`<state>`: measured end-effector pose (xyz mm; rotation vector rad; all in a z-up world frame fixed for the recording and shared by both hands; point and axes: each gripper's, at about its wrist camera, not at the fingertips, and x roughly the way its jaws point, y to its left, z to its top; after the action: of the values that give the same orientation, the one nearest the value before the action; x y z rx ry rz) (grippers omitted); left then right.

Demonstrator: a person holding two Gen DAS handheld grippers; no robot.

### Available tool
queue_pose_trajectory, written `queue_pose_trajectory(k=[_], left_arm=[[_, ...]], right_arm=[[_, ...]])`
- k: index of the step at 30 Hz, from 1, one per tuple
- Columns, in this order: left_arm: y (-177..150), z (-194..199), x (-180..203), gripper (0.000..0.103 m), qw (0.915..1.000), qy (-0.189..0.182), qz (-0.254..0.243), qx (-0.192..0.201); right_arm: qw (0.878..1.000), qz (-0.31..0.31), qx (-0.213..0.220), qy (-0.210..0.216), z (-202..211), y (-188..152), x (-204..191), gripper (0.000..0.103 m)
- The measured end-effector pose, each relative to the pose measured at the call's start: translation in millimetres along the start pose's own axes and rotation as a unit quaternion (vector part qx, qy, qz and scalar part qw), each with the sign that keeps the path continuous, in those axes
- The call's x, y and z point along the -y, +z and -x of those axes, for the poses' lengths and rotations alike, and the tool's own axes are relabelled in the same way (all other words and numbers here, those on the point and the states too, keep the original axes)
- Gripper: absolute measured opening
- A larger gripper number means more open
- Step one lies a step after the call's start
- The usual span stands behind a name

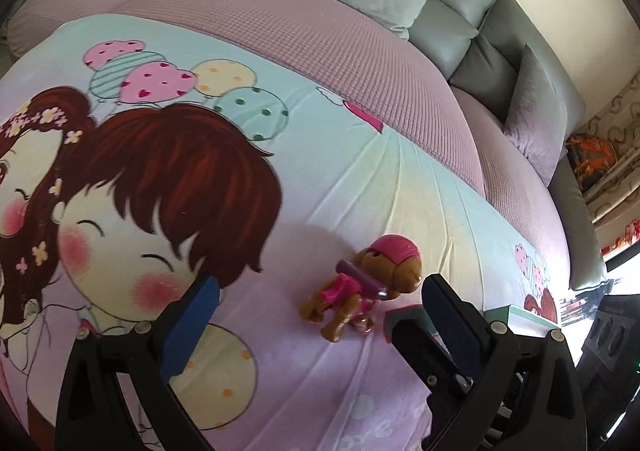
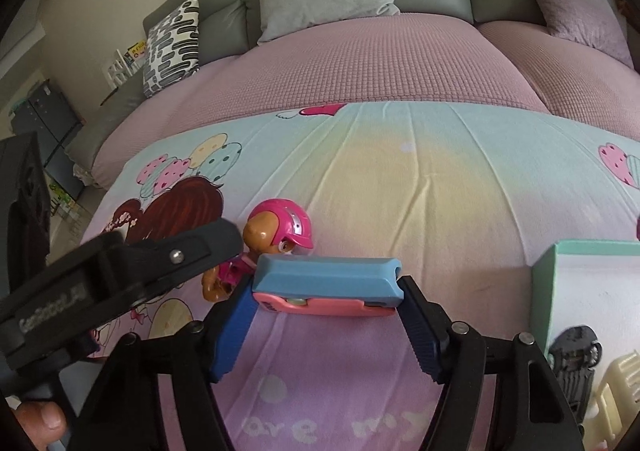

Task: Organize rigid objects
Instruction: 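Grasp the pink-blue toy with the right tool while the left tool grasps the pink dog figure, then place the pink dog figure in the tray with the left tool while the right tool places the pink-blue toy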

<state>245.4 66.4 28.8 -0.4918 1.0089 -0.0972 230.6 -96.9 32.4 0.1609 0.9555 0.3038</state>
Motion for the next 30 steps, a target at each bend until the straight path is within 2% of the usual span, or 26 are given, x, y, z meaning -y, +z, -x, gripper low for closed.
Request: queue_pose_trajectory(k=[6,7,8,10,20,30], left_arm=[[-0.5,-12.0,18.8,0.099,0.9995,-0.006,-0.027,-0.014],[-1.5,-14.5,21.8,0.093,0.9994,-0.005,-0.032,-0.016],[-2.4,-16.6,25.0,0.084,0.9992,-0.004,-0.036,-0.018],[-3.2,-19.3,27.3,0.076,0.9991,0.0,-0.037,-0.022],[-8.9,-15.2,27.1,0.074,0.999,-0.002,-0.043,-0.014],[-24.6,20.8,14.5,0.073,0.9997,-0.02,0.002,0.013]], right_arm=[[1.0,-0.004,0.0,0.001,8.0,-4.6,6.0,0.073],[1.0,-0.001,0.001,-0.001,9.6,-5.5,5.1,0.073],[1.0,0.001,0.002,-0.005,10.8,-6.5,4.5,0.073],[1.0,0.0,0.001,-0.006,11.2,-7.8,6.6,0.073],[1.0,-0.014,0.0,-0.006,15.9,-10.4,16.8,0.073],[1.0,-0.018,0.008,0.005,41.7,-22.7,17.7,0.073]])
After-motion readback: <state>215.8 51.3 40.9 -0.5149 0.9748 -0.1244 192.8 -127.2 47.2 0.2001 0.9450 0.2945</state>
